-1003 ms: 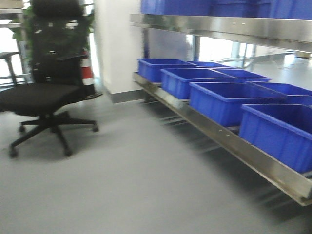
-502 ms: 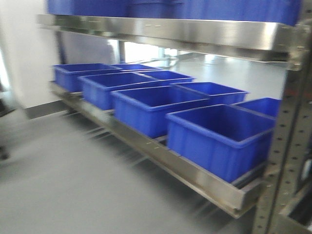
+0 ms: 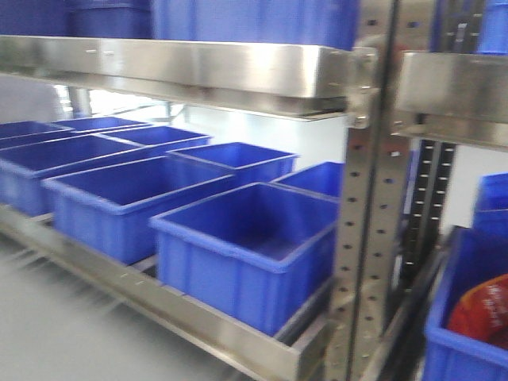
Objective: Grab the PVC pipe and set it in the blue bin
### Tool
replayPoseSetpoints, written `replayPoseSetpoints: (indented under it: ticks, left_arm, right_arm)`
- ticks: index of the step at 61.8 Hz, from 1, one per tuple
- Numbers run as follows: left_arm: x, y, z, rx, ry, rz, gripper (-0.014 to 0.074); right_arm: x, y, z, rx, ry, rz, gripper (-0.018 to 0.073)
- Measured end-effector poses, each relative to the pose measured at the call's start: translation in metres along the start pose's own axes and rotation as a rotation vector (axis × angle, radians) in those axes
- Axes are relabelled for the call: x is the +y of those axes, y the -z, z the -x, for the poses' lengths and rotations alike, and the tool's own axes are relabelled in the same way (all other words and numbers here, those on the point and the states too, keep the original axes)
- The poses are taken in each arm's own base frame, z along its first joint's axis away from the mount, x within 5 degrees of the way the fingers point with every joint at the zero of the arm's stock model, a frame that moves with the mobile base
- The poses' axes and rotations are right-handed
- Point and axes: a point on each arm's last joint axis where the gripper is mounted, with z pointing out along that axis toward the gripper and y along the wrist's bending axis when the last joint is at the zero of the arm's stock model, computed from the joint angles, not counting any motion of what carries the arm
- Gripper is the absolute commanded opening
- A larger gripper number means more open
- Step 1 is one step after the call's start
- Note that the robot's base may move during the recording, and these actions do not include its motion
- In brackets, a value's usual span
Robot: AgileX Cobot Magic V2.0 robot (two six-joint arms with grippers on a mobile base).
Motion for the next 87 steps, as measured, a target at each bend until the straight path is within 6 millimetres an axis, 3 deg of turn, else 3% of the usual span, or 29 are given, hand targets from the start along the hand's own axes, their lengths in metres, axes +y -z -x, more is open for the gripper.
replayPoseSetpoints:
  ticks: [87]
  left_arm:
    - [0.0000, 0.0000, 0.0004, -0.005, 0.000, 0.000, -0.0111]
  right_arm:
    - [0.0000, -0.0002, -0.0005, 0.002, 0.000, 0.000, -0.0168]
